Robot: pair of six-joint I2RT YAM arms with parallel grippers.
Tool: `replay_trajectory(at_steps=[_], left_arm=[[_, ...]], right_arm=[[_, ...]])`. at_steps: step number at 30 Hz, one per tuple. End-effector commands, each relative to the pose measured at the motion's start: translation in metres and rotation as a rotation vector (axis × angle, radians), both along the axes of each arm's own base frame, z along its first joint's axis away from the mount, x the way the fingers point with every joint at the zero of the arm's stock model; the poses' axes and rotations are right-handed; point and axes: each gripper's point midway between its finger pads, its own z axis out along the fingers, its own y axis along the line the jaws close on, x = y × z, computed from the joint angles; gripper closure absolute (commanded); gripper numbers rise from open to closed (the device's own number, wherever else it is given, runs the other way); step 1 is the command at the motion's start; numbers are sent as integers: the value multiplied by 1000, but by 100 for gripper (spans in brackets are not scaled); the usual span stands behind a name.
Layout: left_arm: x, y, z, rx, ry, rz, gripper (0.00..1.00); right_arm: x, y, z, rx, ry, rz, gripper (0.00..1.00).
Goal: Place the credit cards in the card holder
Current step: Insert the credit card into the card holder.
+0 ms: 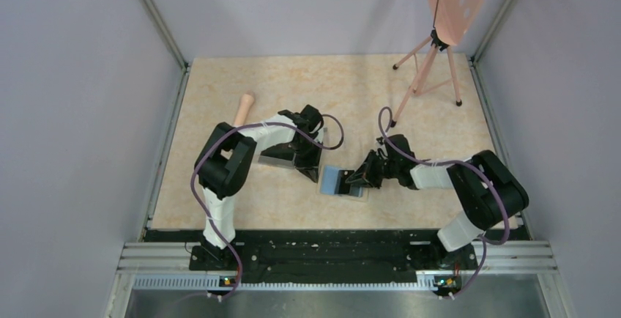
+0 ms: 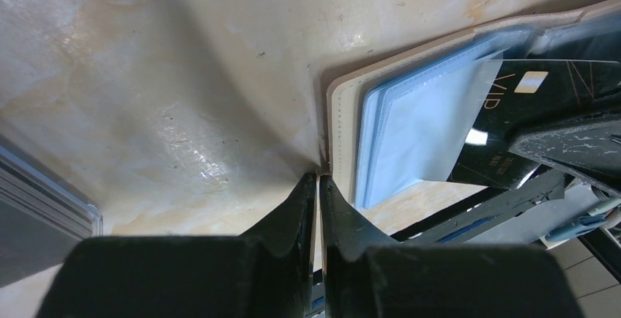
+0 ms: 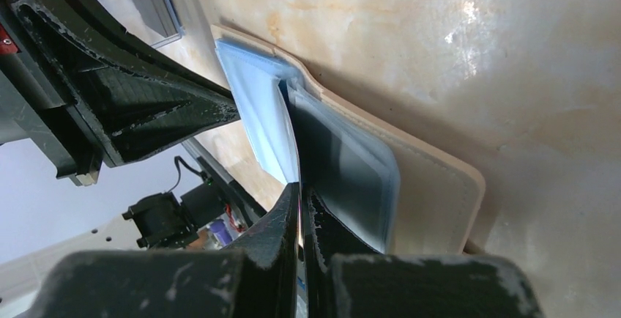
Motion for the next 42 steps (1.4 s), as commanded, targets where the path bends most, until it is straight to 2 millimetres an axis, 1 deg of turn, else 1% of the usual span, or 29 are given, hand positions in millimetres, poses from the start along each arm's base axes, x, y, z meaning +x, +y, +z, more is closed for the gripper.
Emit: replay_trajectory(at_steps=[1, 6, 9, 11, 12, 15, 19, 22, 27, 30, 33, 36, 42], left_arm=[[3, 0, -14, 29, -8, -24, 89], [3, -1, -14, 29, -6, -29, 89], [3, 0, -13, 31, -5, -29, 89], [3, 0, -13, 31, -6, -29, 89], [2, 1, -13, 32, -4, -29, 89], [1, 1, -12, 34, -4, -30, 89], [1, 2, -10, 32, -7, -29, 89], [0, 2, -10, 31, -6, -29, 89], [-1, 2, -9, 27, -4, -32, 89], [-1, 0, -9, 16, 1, -31, 89], [-2, -3, -8, 2, 12, -33, 90], [-3, -5, -6, -11, 15, -33, 90], [-6, -10, -3, -47, 38, -29, 90]], right_arm=[[-12, 9, -8, 13, 49, 46, 100], [-13, 17, -15, 12, 72, 102, 100], [-14, 22, -17, -35, 72, 139, 100], [-13, 24, -16, -90, 56, 164, 91], [-10, 25, -13, -119, 41, 173, 83], [-9, 23, -11, -226, 21, 213, 65], [-7, 22, -8, -327, 10, 247, 50], [-10, 20, -8, -375, 14, 263, 44], [-13, 21, -3, -424, -10, 279, 39], [-13, 23, -4, -433, -10, 287, 37], [-12, 20, -6, -478, -11, 308, 34], [-7, 23, 1, -491, -41, 316, 29], [1, 30, 26, -450, -106, 294, 18]])
